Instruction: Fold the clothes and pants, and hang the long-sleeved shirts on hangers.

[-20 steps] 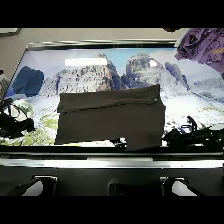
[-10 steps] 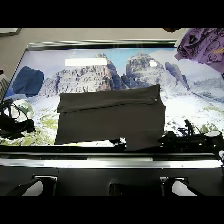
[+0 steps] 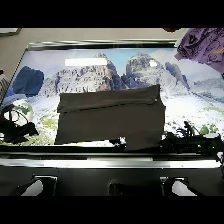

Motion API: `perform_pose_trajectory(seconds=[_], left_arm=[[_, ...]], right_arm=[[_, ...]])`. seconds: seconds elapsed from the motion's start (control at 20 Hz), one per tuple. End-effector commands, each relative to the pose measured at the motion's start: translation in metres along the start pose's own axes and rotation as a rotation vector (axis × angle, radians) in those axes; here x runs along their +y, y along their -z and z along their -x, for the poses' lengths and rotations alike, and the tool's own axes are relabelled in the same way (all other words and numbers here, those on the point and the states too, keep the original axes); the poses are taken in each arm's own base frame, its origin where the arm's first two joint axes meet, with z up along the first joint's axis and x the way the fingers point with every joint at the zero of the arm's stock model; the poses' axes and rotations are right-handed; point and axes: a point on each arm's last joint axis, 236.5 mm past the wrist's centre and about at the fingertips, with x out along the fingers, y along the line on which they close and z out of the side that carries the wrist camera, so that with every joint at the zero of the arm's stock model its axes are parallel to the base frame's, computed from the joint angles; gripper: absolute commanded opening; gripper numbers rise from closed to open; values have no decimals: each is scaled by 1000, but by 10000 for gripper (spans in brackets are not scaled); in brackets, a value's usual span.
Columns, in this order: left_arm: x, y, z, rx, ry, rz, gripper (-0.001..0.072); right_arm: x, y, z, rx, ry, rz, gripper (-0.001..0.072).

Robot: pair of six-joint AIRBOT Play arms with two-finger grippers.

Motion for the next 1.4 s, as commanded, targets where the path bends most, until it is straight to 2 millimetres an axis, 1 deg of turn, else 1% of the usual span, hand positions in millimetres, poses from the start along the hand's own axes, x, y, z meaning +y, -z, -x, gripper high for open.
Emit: perform_pose_trajectory(seconds=[0.0,0.1,0.25,0.4,0.5,0.65,0.75,0.8,0.9,0.95,1.0,1.05,1.2,1.25,1.35], left_arm=[[-26,8,-14,4,347,64,570],[-23,14,-23,4,442,137,570],[-25,20,-38,9,481,177,569],[-36,33,-56,90,493,153,570],[-45,35,-63,117,499,140,569],[-59,32,-70,126,518,130,569],[-67,37,-77,162,517,118,568],[-69,39,-80,176,513,113,554],[-73,40,-85,187,503,106,348],[-75,40,-85,186,503,98,211],[-76,41,-85,188,503,93,52],[-77,41,-85,189,506,95,16],[-77,39,-79,192,501,140,14],[-75,38,-75,189,490,159,14],[-66,36,-62,160,434,175,13]], right_arm=[[3,3,0,11,-12,4,36],[3,4,0,15,-13,11,36],[3,4,0,17,-15,13,36],[4,4,0,18,-16,12,36],[4,5,0,19,-16,13,36],[4,5,0,20,-17,13,36],[4,5,0,20,-16,13,36],[4,5,0,20,-16,14,36],[4,5,0,19,-16,14,36],[4,4,1,13,-14,18,36],[6,2,3,-1,-11,27,36],[7,0,6,-18,-7,38,36],[15,-3,17,-72,4,72,35],[20,-4,23,-91,7,85,35],[32,-2,36,-128,7,79,35]])
